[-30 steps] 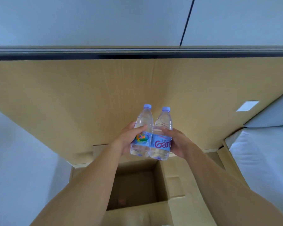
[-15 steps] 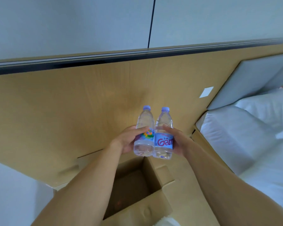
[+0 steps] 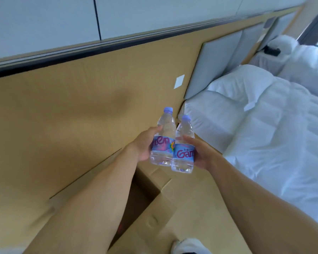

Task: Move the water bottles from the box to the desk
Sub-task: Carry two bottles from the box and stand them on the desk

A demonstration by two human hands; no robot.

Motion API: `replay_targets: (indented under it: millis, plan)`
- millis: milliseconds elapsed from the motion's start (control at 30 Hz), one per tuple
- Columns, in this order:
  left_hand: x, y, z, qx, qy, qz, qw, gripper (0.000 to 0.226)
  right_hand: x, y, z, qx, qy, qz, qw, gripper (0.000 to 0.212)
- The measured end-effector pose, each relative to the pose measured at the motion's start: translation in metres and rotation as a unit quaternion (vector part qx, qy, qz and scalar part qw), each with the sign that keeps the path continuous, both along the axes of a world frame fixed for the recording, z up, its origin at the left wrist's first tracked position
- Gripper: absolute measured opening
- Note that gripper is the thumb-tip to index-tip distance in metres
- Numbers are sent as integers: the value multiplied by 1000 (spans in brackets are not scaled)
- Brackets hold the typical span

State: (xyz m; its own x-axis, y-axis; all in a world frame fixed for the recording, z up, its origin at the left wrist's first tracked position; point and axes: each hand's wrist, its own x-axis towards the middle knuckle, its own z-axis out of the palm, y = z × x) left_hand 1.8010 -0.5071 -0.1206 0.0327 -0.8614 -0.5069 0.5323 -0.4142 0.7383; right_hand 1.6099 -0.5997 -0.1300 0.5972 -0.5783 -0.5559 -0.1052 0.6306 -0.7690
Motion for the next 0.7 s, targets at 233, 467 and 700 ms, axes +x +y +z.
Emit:
replay_targets:
  millis: [233, 467, 700]
  plan:
    - [-67, -35, 11, -59, -45, -131, 989, 61, -84, 3, 11, -6, -12, -105, 994, 53]
    - [-157, -59, 13, -72, -52, -235, 968, 52, -180, 11, 17, -13, -24, -176, 984, 46]
    - [-262, -63, 22, -59, -140, -246, 957, 42, -285, 35, 9, -46, -49, -211, 975, 90]
